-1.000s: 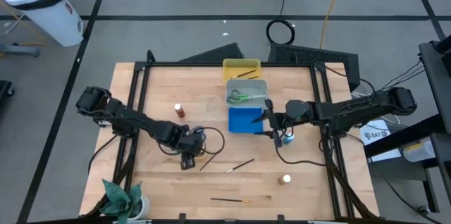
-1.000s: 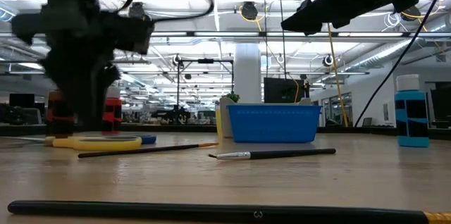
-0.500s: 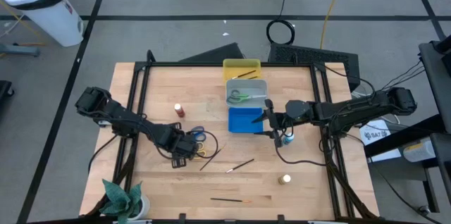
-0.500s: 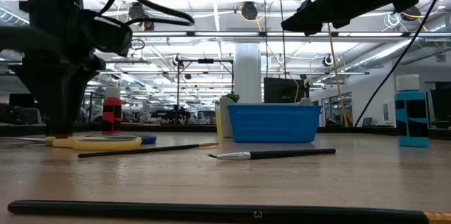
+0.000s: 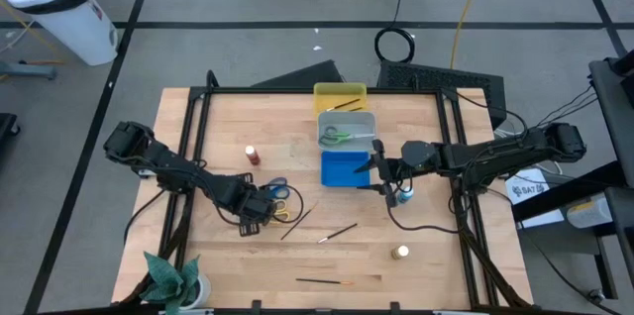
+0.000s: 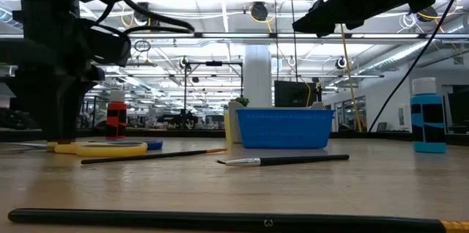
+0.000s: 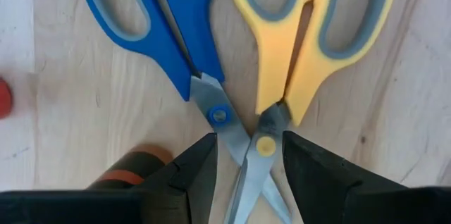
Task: Pick & Place Paint Supplies
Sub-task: Put the yellow scissors into the gray bin
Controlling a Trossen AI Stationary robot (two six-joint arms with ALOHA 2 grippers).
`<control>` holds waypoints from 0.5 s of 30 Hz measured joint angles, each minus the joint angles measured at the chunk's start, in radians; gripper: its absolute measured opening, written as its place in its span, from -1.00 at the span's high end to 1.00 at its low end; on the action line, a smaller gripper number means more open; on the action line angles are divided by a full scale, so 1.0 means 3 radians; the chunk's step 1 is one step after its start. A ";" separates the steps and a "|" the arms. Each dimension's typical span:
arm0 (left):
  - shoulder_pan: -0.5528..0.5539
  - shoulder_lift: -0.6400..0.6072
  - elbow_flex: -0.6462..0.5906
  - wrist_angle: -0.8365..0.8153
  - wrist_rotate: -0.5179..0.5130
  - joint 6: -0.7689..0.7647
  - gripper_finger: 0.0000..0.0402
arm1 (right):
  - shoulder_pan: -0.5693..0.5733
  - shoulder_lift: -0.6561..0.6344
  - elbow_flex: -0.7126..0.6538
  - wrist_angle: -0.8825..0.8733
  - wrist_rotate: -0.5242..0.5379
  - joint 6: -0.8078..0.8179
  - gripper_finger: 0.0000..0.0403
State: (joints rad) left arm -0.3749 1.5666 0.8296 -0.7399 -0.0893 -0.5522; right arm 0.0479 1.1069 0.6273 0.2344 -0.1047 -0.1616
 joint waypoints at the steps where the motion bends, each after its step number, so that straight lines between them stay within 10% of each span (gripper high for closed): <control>1: -0.0017 0.0001 -0.0003 0.0024 0.0002 0.0001 0.14 | 0.0000 0.0000 0.0000 0.0000 0.0000 0.0000 0.07; 15: -0.0145 0.0007 -0.0004 0.0190 -0.0028 -0.0026 0.14 | 0.0000 0.0000 0.0000 -0.0001 0.0000 0.0001 0.07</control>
State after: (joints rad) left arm -0.4184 1.5688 0.8284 -0.6830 -0.0978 -0.5600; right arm 0.0479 1.1069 0.6273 0.2340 -0.1047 -0.1612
